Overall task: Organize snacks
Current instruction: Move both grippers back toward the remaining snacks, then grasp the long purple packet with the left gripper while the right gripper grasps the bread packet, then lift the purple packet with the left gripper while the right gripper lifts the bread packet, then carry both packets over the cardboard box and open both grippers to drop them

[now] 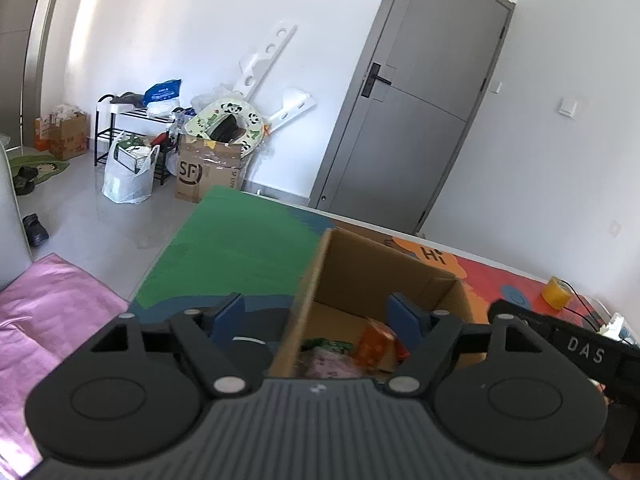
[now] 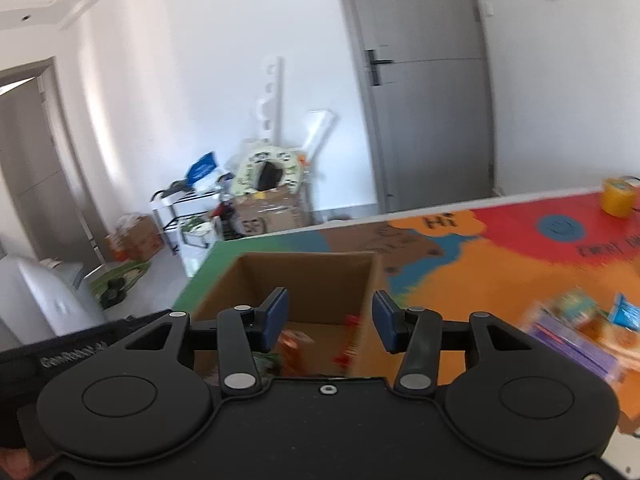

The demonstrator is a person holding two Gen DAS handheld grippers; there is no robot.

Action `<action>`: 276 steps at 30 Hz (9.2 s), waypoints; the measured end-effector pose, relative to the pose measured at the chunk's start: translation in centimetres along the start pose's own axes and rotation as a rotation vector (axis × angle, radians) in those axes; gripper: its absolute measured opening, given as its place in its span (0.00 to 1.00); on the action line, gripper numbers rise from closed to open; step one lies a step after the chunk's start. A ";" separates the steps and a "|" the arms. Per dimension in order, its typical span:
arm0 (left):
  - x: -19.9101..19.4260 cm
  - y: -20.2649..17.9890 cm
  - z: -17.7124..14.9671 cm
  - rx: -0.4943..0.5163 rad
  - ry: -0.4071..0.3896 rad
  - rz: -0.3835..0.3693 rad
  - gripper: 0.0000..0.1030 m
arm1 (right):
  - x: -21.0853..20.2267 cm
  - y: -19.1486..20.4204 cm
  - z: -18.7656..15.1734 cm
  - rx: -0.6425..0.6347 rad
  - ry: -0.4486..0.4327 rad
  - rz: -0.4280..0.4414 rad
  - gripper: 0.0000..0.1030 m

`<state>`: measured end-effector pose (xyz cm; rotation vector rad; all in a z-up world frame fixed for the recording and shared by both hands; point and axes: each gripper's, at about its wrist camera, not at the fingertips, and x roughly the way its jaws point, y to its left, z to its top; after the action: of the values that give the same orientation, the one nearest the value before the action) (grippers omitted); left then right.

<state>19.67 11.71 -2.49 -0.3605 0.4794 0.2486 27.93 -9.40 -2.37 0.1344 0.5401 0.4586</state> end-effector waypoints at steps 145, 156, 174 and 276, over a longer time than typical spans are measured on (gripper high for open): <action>8.4 -20.4 -13.3 0.365 0.360 -0.214 0.34 | -3.9 -19.8 -8.5 0.103 0.238 -0.258 0.36; 8.7 -21.2 -14.0 0.408 0.325 -0.186 0.37 | -3.2 -19.4 -8.6 0.102 0.207 -0.273 0.38; 7.0 -21.4 -11.7 0.378 0.253 -0.243 0.29 | -5.2 -18.9 -6.5 0.144 0.101 -0.269 0.36; 1.8 -5.7 -0.7 0.091 0.064 -0.086 0.69 | -1.1 -4.2 -1.1 0.035 0.053 -0.047 0.62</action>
<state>22.73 6.53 -2.40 -0.3002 0.5351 0.1317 28.13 -13.61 -3.86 0.1430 0.6019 0.4082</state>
